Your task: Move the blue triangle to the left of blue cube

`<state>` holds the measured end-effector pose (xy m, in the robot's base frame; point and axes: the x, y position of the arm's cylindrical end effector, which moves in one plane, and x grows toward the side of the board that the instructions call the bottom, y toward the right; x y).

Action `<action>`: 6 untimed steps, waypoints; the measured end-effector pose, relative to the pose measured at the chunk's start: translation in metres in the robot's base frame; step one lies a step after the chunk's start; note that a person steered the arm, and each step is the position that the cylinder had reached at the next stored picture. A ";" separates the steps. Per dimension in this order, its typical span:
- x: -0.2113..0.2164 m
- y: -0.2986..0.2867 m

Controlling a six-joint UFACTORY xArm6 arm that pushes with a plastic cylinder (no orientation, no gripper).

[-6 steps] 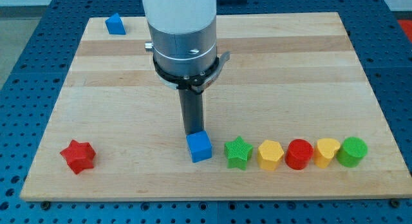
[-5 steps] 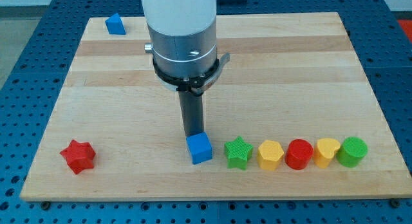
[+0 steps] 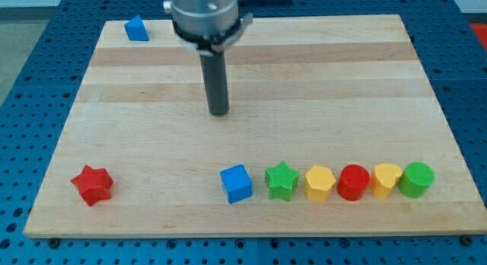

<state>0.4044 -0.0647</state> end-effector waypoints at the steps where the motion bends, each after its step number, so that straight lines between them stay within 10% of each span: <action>1: -0.060 -0.027; 4: -0.210 -0.060; 6: -0.213 -0.068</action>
<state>0.1919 -0.1325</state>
